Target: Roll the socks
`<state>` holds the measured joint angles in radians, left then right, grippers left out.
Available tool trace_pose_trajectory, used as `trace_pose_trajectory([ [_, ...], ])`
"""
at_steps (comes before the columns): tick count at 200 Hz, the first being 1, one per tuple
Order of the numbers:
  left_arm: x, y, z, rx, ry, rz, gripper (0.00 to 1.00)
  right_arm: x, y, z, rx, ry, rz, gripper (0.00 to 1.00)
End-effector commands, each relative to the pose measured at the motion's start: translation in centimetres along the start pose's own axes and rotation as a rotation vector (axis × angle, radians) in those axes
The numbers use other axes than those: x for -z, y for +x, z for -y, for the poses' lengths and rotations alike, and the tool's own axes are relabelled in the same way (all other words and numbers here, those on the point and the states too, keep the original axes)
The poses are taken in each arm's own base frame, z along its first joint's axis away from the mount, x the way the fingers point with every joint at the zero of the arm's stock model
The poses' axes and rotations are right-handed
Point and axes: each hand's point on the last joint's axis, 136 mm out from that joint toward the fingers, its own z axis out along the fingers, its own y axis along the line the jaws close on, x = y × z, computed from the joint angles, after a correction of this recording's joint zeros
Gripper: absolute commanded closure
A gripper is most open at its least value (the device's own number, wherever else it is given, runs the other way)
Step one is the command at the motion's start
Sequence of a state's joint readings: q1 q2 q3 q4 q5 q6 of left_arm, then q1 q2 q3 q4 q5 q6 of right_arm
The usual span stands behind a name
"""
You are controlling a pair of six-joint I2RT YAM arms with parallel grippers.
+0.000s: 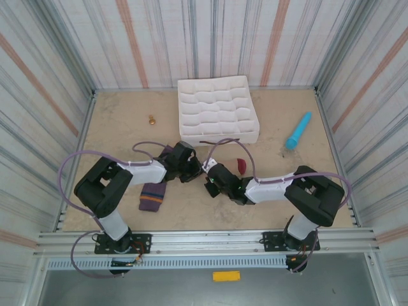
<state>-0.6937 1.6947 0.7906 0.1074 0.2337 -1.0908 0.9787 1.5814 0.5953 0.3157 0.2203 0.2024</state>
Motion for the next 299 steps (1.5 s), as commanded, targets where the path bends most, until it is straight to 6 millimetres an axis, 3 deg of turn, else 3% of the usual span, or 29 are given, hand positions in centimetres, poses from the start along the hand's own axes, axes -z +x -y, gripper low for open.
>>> trace_pose_trajectory([
  [1,1.3,0.3,-1.1,-0.017,-0.04,-0.012,0.68,0.7,2.3,0.3,-0.069,-0.075,-0.04,1.0],
  [16,1.7,0.2,-1.2,-0.026,-0.05,0.0,0.54,1.2,2.8,0.7,-0.142,-0.132,-0.032,1.0],
  [40,2.4,-0.3,-1.1,-0.047,-0.06,0.025,0.45,1.7,3.4,1.4,-0.312,-0.26,-0.013,1.0],
  [85,2.7,-0.6,-0.6,-0.067,-0.065,0.035,0.43,2.4,3.5,2.4,-0.568,-0.462,0.003,1.0],
  [122,2.7,-0.5,-0.4,-0.08,-0.07,0.038,0.43,2.7,3.4,3.6,-0.723,-0.517,0.026,1.0],
  [162,2.8,-0.6,-0.3,-0.091,-0.078,0.044,0.44,2.9,4.6,5.4,-0.91,-0.467,0.013,1.0],
  [237,2.1,-0.4,0.7,-0.114,-0.072,0.037,0.45,3.3,10.0,7.9,-1.134,-0.275,-0.091,1.0],
  [273,1.9,-0.2,2.2,-0.185,-0.071,0.041,0.45,3.7,13.0,9.7,-1.275,-0.136,-0.149,1.0],
  [299,1.0,0.6,3.3,-0.209,-0.04,0.003,0.43,4.0,13.7,10.0,-1.292,-0.087,-0.188,1.0],
])
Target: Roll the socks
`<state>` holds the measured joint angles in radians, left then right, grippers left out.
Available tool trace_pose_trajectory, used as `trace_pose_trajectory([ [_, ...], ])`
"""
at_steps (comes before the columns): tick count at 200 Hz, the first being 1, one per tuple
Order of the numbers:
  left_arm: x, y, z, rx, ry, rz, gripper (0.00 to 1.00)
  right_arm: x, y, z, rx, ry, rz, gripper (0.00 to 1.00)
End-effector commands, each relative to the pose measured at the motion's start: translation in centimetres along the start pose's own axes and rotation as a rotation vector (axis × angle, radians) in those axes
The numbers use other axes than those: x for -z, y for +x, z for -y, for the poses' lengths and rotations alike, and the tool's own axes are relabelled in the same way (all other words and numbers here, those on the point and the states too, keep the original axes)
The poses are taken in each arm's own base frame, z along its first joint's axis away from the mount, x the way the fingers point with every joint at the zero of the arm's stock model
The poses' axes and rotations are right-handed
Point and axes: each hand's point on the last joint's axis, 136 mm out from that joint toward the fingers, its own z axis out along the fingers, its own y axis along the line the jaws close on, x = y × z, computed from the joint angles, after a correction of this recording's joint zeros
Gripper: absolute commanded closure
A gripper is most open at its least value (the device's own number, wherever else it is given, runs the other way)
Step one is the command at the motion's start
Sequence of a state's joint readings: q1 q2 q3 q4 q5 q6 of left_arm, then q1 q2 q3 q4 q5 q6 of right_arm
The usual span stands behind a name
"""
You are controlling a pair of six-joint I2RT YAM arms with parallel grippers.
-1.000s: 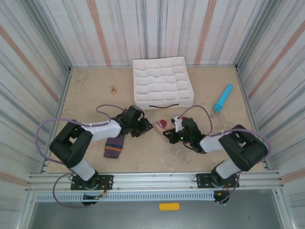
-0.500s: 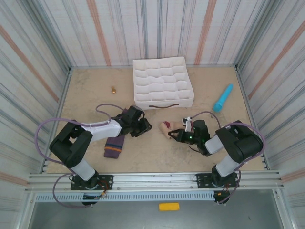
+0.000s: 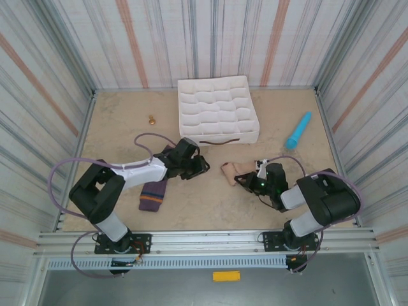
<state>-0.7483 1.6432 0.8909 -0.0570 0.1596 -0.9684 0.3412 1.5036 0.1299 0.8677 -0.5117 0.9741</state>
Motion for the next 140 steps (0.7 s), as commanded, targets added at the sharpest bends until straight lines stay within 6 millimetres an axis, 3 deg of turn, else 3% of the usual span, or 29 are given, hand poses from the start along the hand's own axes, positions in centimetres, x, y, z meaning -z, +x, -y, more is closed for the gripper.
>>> trace_pose_trajectory([
  [1,-0.6,0.3,0.8,-0.05,0.002,-0.021,0.43,1.4,2.9,6.9,-0.182,0.301,-0.051,1.0],
  [72,-4.1,2.9,5.6,-0.182,0.097,-0.103,0.43,1.7,2.8,7.7,-0.184,0.354,-0.052,1.0],
  [140,-7.0,3.1,6.4,-0.167,0.081,-0.111,0.47,1.6,2.9,7.7,-0.178,0.343,-0.051,1.0],
])
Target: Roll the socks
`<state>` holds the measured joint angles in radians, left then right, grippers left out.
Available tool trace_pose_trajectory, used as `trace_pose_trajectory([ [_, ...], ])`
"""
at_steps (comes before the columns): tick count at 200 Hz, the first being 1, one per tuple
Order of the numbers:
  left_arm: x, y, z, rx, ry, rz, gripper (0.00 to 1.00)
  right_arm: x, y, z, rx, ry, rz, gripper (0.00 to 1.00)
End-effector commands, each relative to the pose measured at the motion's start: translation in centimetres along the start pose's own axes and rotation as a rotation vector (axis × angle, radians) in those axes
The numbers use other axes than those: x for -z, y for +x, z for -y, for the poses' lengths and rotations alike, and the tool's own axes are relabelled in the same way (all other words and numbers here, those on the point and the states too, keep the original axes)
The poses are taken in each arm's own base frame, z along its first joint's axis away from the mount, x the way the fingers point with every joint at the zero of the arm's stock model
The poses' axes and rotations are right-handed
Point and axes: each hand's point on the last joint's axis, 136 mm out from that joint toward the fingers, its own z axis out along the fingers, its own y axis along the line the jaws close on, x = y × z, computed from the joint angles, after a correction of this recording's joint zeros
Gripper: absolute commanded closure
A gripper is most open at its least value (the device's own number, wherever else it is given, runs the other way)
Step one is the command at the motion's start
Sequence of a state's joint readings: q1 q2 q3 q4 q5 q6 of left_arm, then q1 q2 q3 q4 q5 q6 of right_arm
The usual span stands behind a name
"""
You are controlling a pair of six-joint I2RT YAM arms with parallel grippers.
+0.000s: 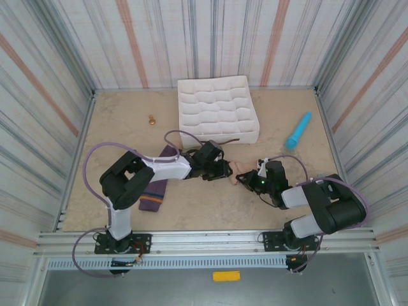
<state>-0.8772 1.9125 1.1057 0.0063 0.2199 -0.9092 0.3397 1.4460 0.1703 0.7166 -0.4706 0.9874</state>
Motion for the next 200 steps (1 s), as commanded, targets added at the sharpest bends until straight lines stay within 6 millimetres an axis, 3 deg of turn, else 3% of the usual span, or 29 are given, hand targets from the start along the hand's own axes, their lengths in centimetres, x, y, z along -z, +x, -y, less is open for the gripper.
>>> trace_pose_trajectory([
  [1,-0.7,-0.6,0.5,-0.008,0.004,0.008,0.47,1.1,3.2,7.5,-0.135,0.284,-0.06,1.0],
  [59,-2.3,-0.9,0.3,0.012,0.009,0.009,0.53,1.0,3.1,7.0,-0.127,0.259,-0.063,1.0],
  [79,-2.7,-0.8,-0.1,0.026,-0.007,0.002,0.64,0.9,3.1,6.8,-0.121,0.252,-0.066,1.0],
  [109,-2.8,-0.9,-0.8,0.023,-0.022,-0.007,0.89,0.8,3.0,6.2,-0.105,0.229,-0.074,1.0],
  [129,-2.1,-1.4,-1.7,0.007,-0.03,-0.001,1.0,1.0,2.7,5.2,-0.07,0.208,-0.075,0.79],
  [153,-1.0,-2.3,-2.2,-0.031,-0.015,0.003,1.0,1.7,1.7,3.6,0.006,0.21,-0.071,0.61],
  [178,-0.3,-2.9,-2.5,-0.044,-0.008,0.006,1.0,2.2,0.2,1.2,0.082,0.183,-0.059,0.51],
  [200,0.1,-2.9,-3.1,-0.062,-0.043,0.007,1.0,2.4,-1.0,-0.7,0.11,0.144,-0.053,0.49],
])
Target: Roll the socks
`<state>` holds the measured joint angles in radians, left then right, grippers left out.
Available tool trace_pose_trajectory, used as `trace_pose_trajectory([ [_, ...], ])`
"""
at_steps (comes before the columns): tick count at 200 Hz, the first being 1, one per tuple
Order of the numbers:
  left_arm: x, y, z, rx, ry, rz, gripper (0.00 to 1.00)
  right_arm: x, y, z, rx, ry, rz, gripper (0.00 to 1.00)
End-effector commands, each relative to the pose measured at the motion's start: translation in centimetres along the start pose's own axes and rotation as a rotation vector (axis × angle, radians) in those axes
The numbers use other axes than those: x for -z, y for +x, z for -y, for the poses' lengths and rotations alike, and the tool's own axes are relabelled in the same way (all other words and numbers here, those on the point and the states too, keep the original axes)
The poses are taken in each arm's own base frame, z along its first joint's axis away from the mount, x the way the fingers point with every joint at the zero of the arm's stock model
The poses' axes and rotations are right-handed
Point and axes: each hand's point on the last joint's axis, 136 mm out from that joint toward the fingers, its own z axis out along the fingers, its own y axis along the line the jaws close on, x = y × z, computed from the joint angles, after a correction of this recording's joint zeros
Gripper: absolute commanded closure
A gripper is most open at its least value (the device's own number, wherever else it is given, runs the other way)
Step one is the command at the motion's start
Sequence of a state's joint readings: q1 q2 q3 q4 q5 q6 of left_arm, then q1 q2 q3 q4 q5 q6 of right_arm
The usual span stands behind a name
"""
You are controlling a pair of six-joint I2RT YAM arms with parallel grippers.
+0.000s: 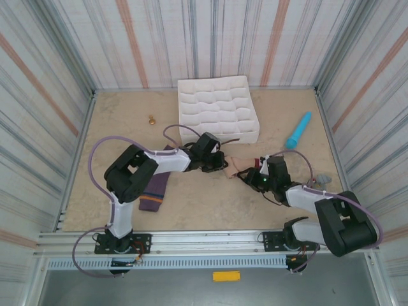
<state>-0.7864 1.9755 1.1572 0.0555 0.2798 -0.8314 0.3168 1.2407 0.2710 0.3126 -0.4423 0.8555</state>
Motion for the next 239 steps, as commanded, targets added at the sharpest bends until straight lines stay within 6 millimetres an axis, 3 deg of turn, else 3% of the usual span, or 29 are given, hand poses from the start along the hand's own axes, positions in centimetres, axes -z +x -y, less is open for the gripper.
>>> trace_pose_trajectory([
  [1,0.8,1.1,-2.1,-0.043,-0.087,-0.03,1.0,0.6,-0.2,0.1,0.039,0.047,-0.038,0.49],
  [45,2.7,1.0,-5.1,0.028,-0.188,0.015,1.0,-0.7,-2.0,-2.0,0.11,-0.001,-0.051,0.47],
  [84,4.8,0.9,-6.2,0.07,-0.21,0.077,1.0,-2.4,-3.5,-2.9,0.12,-0.019,-0.04,0.46],
  [143,5.5,1.7,-6.9,0.1,-0.227,0.081,1.0,-6.4,-3.1,-0.9,0.105,0.041,-0.099,0.47],
  [205,7.1,2.8,-8.6,0.155,-0.252,0.125,1.0,-8.9,-5.8,0.0,0.171,0.162,-0.083,0.47],
  [239,7.5,3.3,-9.4,0.183,-0.262,0.143,1.0,-9.1,-5.8,-1.5,0.243,0.139,-0.095,0.47],
])
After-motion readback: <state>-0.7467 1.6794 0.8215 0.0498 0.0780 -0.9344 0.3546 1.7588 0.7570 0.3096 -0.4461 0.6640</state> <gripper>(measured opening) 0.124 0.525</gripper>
